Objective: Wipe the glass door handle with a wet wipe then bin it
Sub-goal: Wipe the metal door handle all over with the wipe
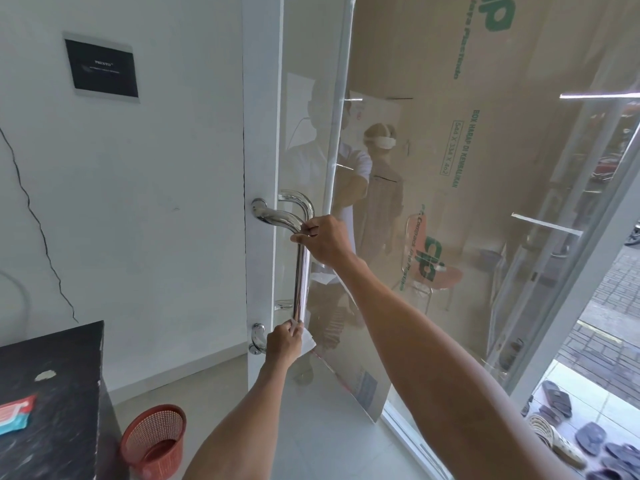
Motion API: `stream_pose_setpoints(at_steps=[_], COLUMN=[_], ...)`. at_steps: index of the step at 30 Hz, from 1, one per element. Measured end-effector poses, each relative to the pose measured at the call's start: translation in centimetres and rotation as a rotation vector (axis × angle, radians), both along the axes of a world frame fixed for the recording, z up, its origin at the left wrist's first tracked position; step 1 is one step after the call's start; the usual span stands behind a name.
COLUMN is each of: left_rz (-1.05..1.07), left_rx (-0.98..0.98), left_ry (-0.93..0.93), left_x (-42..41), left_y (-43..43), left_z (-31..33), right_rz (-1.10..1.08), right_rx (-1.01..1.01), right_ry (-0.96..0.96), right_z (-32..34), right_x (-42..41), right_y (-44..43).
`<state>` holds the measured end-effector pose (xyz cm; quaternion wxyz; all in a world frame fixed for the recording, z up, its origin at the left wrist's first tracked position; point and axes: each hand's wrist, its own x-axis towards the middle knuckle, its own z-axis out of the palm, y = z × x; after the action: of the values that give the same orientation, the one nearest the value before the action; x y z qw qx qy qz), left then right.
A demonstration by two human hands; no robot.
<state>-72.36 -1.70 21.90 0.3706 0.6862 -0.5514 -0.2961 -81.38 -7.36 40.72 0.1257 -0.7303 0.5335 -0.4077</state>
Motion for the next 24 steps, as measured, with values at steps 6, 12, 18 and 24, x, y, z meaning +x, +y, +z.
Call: stream_pose_setpoints(at_steps=[6, 12, 18, 24], left_rz=[-0.098, -0.095, -0.086, -0.058], left_rx=[0.222, 0.258, 0.227, -0.012], left_ry=[-0.040, 0.045, 0.058, 0.029], left_x=[-0.7, -1.3, -1.0, 0.4], left_y=[0.0, -0.2, -0.3, -0.1], left_z=[-0.2, -0.5, 0.6, 3.9], right_rz=[0.009, 0.005, 0.005, -0.018], right_rx=[0.001, -0.013, -0.006, -0.006], right_ry=[-0.016, -0.014, 0.015, 0.059], right_z=[-0.1, -0.2, 0.0, 0.2], right_x=[-0.2, -0.2, -0.2, 0.1], right_y=[0.1, 0.1, 0.0, -0.3])
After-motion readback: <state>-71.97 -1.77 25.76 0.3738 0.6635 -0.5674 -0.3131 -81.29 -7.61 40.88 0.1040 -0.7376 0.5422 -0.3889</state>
